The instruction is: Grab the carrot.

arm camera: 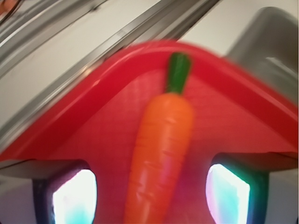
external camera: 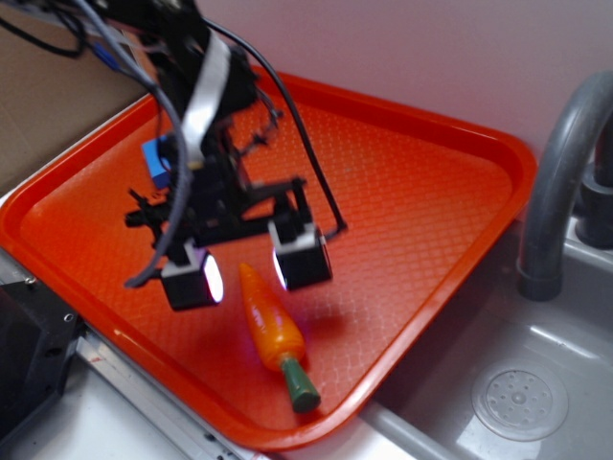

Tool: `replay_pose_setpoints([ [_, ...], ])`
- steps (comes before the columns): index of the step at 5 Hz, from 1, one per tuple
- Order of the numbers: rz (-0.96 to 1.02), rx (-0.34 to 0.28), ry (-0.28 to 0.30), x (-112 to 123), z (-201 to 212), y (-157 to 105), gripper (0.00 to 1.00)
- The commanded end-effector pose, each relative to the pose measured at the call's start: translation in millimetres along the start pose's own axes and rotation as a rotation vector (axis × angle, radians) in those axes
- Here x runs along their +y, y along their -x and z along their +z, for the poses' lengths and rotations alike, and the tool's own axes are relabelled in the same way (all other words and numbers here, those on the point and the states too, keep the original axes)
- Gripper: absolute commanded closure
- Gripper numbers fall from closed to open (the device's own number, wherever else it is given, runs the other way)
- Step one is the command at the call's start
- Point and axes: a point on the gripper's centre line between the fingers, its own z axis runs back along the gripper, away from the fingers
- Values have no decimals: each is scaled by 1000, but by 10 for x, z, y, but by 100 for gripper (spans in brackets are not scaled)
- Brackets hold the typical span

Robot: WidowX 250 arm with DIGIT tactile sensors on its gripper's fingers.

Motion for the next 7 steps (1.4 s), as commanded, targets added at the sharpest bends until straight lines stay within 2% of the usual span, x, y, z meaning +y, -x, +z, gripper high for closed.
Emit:
replay_pose_setpoints([
  [1,-90,17,19,-44,-136,-144,0],
  [2,-78,25,25,-27,-186,-185,0],
  [3,-62,39,24,-53,-218,-163,100],
  [5,-34,60,9,-60,-175,-123,100],
  [7,279,184,-275,-108,480,60,100],
])
